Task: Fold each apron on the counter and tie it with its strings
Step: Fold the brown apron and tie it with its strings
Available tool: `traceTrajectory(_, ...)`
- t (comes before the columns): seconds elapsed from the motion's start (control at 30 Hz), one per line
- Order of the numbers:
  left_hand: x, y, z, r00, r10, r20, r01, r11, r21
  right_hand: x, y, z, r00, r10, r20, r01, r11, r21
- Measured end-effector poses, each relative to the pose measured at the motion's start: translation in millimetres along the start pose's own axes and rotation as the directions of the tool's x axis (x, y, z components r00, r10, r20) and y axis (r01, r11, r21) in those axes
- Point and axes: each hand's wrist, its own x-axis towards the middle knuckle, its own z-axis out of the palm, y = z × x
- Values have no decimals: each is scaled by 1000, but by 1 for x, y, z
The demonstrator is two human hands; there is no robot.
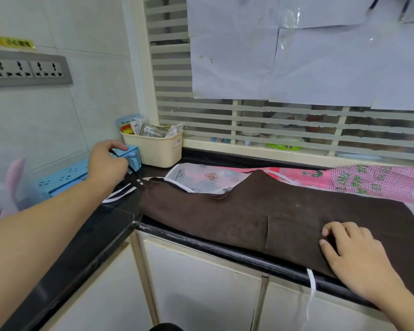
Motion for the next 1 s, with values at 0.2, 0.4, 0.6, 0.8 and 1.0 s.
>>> traceTrajectory(0.2,5,21,-19,994,6,-110,-30,974,-223,0,0,-1,1000,0,14,0,1000,3)
traceTrajectory(0.4,14,6,-28,986,5,168,-152,455,877,1,0,-3,1000,8,18,-8,1000,-11)
traceTrajectory(0.6,-47,2,23,812,252,526,-567,557,607,-1,-4,-7,999,-30,41,30,999,-13)
traceTrajectory(0.8,-176,37,128,387,453,803,-769,640,9,-2,-5,-9,988,-62,143,68,997,-40)
traceTrajectory(1.0,-234,19,184,332,155,931,-833,512,212,0,1,-14,952,-81,295,65,996,62)
